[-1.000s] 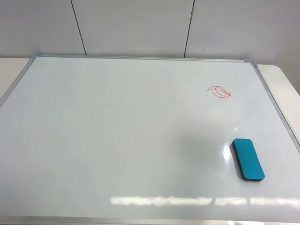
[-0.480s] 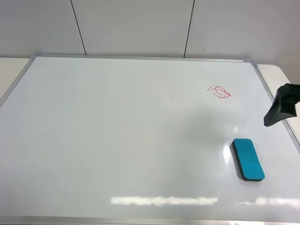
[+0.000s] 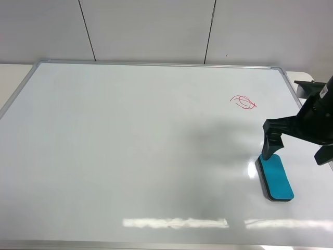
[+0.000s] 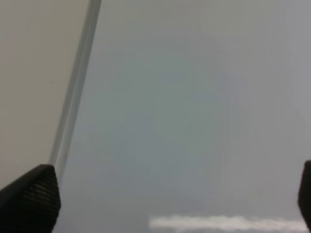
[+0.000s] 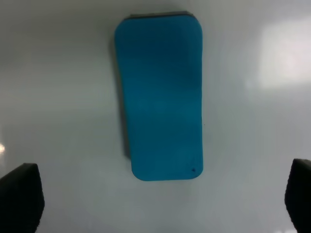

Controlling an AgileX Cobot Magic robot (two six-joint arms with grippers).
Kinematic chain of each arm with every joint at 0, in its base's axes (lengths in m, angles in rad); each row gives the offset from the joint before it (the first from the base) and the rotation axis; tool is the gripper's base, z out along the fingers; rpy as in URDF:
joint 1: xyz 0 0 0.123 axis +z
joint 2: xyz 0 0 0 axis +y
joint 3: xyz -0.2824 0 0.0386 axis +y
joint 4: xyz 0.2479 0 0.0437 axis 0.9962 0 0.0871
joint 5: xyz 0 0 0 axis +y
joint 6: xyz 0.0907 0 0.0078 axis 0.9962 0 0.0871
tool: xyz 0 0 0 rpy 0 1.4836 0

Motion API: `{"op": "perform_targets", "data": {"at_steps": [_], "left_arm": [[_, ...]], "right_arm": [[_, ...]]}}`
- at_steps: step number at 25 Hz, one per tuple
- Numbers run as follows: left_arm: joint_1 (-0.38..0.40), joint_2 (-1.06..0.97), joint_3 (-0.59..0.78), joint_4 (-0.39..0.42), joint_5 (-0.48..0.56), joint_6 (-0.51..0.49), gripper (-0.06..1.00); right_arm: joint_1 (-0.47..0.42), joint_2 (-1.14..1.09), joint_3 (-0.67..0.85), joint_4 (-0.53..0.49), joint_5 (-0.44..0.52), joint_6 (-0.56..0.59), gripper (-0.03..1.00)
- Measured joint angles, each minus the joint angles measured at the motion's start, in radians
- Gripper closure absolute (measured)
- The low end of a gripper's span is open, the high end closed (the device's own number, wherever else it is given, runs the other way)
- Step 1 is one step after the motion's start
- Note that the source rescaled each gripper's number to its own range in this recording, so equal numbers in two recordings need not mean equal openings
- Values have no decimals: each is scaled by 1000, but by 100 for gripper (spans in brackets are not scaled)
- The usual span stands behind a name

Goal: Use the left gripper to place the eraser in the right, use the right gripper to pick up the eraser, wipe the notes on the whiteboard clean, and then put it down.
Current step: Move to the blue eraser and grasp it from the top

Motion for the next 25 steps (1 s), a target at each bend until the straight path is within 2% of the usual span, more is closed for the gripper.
{"op": "perform_targets", "data": {"at_steps": [5,9,12,25], "left_arm": [[0,0,0,0,0,0,-6],[0,0,0,0,0,0,-6],[0,0,0,0,0,0,-6],[0,0,0,0,0,0,-6]], "right_arm": [[25,68,3,-59,-56,17,-3],[28,89,95,-59,-238,21,-3],[28,89,153,-49,-316,37,-3],[28,99,224,-31,-482,87,-3]]}}
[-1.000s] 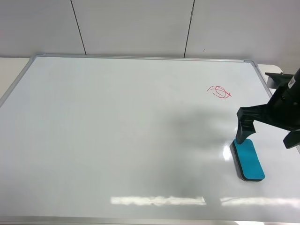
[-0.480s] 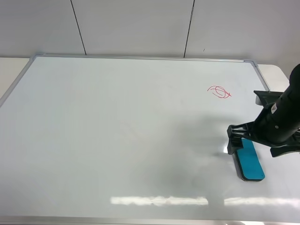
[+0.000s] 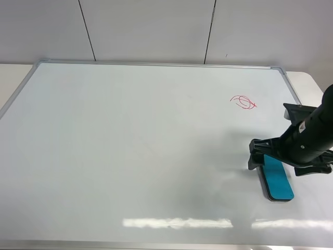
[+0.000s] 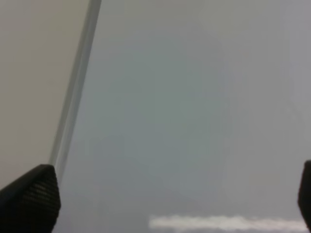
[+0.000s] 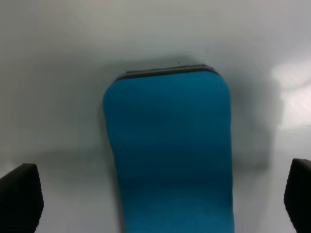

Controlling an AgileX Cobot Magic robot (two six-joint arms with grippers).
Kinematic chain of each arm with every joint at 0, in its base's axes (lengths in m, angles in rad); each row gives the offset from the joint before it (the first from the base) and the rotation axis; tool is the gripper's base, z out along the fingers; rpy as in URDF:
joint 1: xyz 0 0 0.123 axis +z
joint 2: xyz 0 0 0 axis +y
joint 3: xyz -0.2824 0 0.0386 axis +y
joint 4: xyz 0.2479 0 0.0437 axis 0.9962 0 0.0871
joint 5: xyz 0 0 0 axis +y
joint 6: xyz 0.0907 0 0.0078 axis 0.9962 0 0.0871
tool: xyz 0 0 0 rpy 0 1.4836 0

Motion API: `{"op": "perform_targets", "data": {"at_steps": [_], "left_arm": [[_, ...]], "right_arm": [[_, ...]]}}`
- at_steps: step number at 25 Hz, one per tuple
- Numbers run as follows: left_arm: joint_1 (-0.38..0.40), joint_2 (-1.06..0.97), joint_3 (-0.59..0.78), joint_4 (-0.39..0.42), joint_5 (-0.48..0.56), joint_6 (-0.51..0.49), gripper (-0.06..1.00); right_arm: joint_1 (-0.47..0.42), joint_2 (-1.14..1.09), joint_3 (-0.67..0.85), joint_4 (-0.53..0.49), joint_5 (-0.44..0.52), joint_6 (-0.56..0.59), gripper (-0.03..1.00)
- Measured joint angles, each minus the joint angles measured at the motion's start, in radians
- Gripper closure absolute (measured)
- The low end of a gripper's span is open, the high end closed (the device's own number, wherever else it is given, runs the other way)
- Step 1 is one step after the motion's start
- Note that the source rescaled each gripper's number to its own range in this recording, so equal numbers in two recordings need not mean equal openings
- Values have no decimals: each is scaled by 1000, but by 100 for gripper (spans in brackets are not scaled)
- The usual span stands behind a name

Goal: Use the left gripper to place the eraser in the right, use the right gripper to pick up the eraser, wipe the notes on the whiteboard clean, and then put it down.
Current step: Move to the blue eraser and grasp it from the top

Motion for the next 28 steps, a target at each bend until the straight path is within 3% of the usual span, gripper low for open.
{"op": "perform_targets", "data": {"at_steps": [12,13,14,16,17,18,26,28], "left_arm": [[0,0,0,0,0,0,-6],[0,0,0,0,0,0,-6],[0,0,0,0,0,0,-6],[0,0,0,0,0,0,-6],[0,0,0,1,0,0,-6],[0,0,0,1,0,0,-6],[0,0,0,1,0,0,-6],[0,0,0,1,0,0,-6]], "right_arm": [[20,44,1,-2,3,3,-2],[20,44,1,-2,6,3,2],[20,44,1,-2,8,3,14],[20,44,1,-3,14,7,56],[20,44,1,-4,21,7,89],[20,44,1,-4,28,11,97],[20,44,1,-5,56,11,93],[20,44,-26,-5,106,11,93]]}}
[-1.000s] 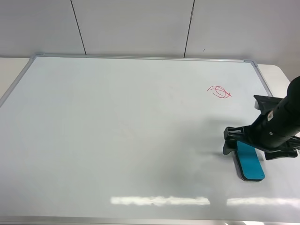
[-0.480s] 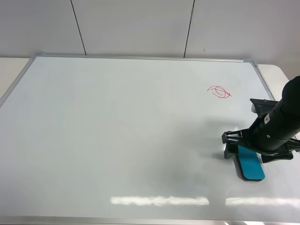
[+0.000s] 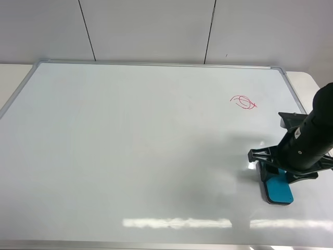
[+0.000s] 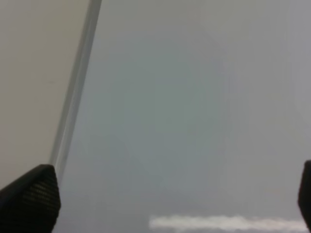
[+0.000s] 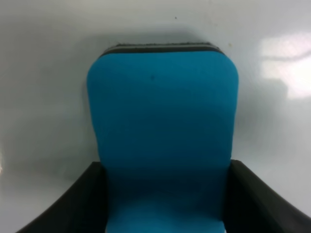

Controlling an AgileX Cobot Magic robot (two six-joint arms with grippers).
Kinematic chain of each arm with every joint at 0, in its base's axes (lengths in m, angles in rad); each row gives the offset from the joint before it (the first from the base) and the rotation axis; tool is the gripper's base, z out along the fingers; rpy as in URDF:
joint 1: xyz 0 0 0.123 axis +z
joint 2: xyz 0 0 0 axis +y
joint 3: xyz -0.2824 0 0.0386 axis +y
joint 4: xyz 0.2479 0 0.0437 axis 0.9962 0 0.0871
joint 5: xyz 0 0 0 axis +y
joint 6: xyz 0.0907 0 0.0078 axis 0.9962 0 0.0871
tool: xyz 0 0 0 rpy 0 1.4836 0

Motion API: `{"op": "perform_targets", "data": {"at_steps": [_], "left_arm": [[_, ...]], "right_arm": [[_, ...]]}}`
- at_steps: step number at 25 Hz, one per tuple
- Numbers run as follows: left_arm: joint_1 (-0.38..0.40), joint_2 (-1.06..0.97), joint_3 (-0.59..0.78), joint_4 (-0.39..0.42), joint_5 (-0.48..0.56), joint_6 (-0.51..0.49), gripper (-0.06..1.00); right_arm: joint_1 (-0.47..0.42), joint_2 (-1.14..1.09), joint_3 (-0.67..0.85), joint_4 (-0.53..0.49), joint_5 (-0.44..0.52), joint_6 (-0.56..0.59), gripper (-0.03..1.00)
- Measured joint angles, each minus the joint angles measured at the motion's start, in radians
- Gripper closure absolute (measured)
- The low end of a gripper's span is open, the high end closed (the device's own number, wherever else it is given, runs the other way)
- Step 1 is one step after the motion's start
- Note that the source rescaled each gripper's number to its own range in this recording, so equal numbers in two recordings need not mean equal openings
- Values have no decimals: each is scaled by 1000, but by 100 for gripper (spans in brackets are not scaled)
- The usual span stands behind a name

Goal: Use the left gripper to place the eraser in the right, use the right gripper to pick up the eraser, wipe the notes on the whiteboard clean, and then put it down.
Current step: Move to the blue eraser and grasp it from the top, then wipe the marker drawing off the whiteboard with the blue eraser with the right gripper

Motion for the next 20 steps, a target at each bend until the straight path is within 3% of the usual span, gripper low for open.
{"op": "perform_targets", "data": {"at_steps": [10,17,20], "left_arm": [[0,0,0,0,1,0,-6],[0,0,0,0,1,0,-6],[0,0,0,0,1,0,-6]], "right_arm": [[-15,30,-370,-41,277,-42,93],[-55,266,-744,-86,483,-96,93],[-55,345,-869,-88,523,-112,93]]}}
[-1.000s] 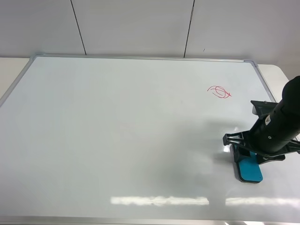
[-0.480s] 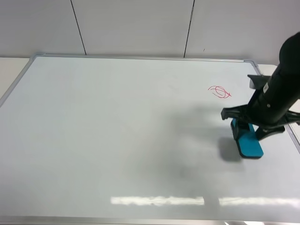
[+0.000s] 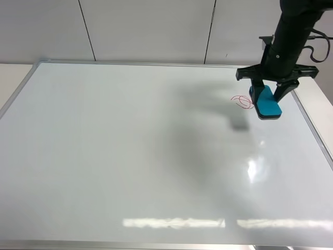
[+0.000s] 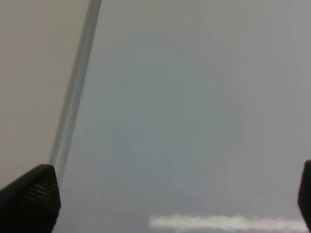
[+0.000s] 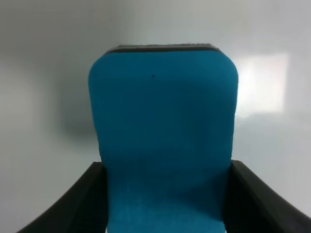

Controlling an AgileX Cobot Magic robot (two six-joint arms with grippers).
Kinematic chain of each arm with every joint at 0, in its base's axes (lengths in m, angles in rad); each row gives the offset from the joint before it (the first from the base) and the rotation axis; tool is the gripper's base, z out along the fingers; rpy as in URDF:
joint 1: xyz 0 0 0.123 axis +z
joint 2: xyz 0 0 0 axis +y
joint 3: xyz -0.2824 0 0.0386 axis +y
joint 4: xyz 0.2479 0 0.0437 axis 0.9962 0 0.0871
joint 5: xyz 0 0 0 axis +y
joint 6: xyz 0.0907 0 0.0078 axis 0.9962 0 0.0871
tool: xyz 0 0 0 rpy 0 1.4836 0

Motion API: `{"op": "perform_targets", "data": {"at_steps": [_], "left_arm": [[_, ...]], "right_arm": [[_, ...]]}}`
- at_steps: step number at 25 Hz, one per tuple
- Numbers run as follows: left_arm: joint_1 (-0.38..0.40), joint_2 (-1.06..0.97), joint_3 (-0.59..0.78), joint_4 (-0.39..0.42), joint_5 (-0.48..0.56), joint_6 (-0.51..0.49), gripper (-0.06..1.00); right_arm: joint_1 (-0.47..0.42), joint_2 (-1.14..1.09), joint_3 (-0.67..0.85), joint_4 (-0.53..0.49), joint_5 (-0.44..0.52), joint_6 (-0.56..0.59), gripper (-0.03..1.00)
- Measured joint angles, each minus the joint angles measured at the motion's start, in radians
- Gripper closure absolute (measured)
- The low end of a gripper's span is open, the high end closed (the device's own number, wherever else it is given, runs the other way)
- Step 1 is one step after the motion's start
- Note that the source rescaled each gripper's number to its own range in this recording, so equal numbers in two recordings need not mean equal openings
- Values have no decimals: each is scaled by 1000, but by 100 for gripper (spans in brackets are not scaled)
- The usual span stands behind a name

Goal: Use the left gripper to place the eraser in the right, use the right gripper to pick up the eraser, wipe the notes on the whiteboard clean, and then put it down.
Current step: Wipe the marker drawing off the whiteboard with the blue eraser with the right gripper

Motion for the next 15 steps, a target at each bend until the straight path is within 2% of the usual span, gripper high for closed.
{"op": "perform_targets", "data": {"at_steps": [4,7,15], "left_arm": [[1,0,0,0,0,0,-6],[1,0,0,0,0,0,-6],[1,0,0,0,0,0,-6]], "right_arm": [[0,188,-255,-1,82,-36,93],[0,296,-376,-2,86,-50,93],[0,464,-526,0,100,-60,93]]}}
